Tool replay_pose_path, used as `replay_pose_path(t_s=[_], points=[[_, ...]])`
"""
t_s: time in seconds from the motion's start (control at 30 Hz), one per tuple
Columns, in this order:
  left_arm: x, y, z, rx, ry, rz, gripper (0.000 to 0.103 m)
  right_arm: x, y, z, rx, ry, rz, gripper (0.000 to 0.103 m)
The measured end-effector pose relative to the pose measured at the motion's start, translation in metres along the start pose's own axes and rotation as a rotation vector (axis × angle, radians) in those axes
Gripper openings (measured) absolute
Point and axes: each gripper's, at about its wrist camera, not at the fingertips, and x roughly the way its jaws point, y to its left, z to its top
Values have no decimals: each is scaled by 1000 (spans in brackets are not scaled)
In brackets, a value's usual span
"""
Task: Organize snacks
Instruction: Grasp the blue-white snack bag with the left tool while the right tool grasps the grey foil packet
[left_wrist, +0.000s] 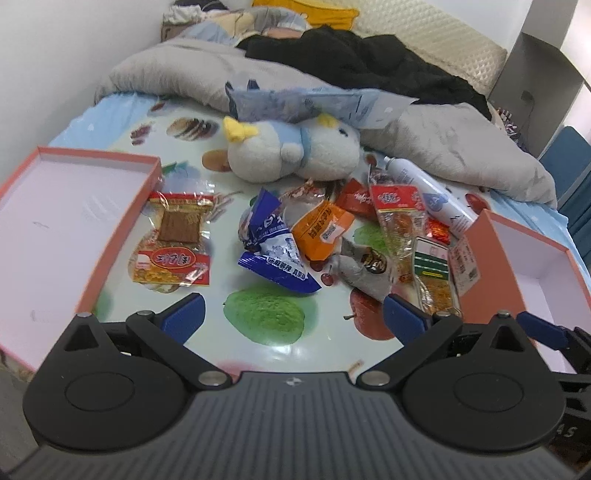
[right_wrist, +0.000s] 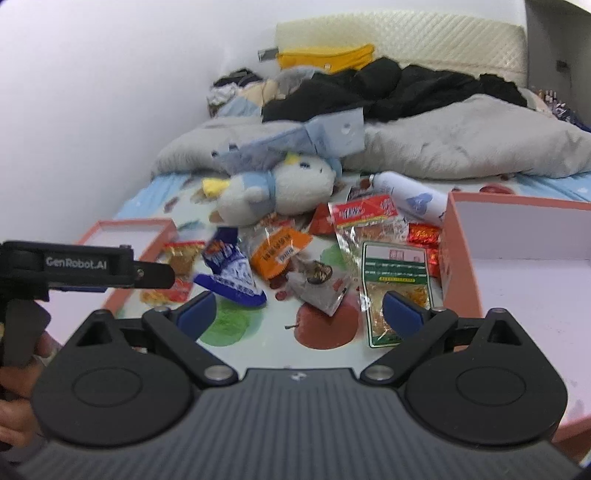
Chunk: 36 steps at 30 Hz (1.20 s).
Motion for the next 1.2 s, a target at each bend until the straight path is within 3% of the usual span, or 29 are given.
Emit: replay_pose_path(t_s=[0.1, 0.27, 0.57, 0.67, 0.93, 1.13, 1.2], points=[[24, 9, 3, -26, 9, -19, 102, 24, -2, 2, -14, 36, 4, 80], [68, 25, 15, -69, 37, -50, 102, 69, 0, 5, -63, 83, -7, 79], [136, 40, 31, -53, 79, -69, 101, 134, 6, 9, -186, 105, -14, 79], [157, 44, 35, -25, 116, -65, 100, 155, 8, 10, -238, 123, -56, 79], [190, 44, 39, 2, 141, -94, 92, 191, 7, 10, -300, 150, -91, 76], [201, 36, 38, 33, 136, -67, 91, 205, 5, 4, -310, 191, -97, 78], [202, 35, 37, 38, 127, -60, 86, 207, 7, 2, -320, 209, -98, 79]])
